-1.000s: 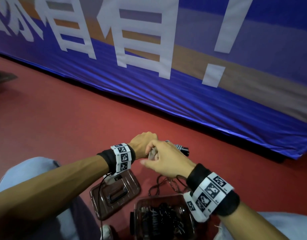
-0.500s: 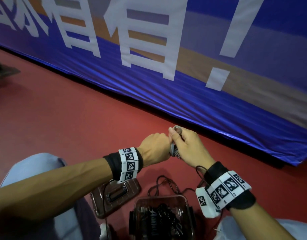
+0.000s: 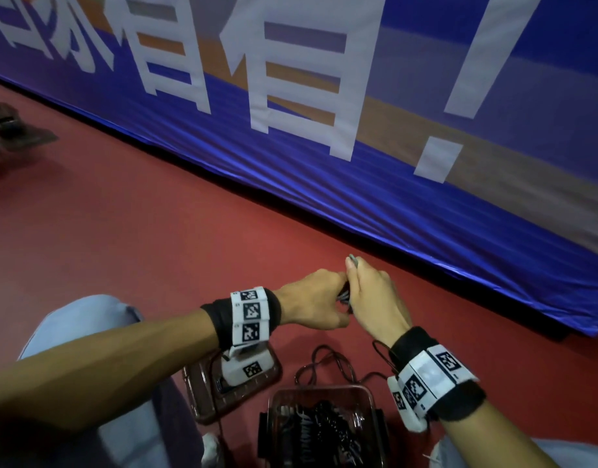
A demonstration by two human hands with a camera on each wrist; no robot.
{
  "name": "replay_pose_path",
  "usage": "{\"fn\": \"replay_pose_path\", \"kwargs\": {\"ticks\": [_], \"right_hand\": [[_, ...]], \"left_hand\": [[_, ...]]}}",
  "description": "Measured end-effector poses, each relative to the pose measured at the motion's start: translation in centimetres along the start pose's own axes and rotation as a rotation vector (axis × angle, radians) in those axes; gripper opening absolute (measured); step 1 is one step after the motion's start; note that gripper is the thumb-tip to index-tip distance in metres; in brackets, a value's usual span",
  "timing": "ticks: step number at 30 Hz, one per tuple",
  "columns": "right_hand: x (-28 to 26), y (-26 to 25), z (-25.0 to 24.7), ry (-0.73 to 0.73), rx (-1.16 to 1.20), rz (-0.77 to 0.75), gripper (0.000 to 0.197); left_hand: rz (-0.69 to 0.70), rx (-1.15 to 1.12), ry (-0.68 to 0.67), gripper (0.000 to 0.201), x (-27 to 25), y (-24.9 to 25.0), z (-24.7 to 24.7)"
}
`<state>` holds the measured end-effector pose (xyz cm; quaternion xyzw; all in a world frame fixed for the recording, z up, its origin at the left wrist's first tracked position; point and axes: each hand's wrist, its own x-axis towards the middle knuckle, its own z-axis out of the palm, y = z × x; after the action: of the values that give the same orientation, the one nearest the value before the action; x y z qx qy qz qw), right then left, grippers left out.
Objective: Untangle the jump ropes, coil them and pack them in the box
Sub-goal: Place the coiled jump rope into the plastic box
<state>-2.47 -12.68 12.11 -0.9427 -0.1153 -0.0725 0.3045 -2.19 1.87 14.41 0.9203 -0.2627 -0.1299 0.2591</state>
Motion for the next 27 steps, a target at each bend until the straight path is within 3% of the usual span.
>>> {"fn": "replay_pose_path", "kwargs": {"ticks": [3, 9, 14, 20, 27], "right_hand": [[0.5, 0.1, -0.6, 0.016, 0.019, 0.017, 0.039], [1.0, 0.3, -1.9, 0.079, 0.152, 0.027, 0.042], [1.1, -0.2, -3.1, 0.115, 0.210, -0.004, 0.041], [0.9, -0.4, -3.1, 0.120, 0.179, 0.002, 0.038], [0.6, -1.4, -3.4, 0.107, 0.266, 0.049, 0.047]], "left_hand": [[0.060, -0.110, -0.012, 0.018, 0.0, -0.3, -0.8], [0.272, 0.076, -0.009, 0.013, 0.0, -1.1, -2.1], [0.400, 0.095, 0.051, 0.009, 0.2, -1.2, -3.3], [0.373, 0.040, 0.084, 0.020, 0.0, -0.8, -3.2], [0.314, -0.035, 0.131, 0.014, 0.4, -0.3, -3.0]]}}
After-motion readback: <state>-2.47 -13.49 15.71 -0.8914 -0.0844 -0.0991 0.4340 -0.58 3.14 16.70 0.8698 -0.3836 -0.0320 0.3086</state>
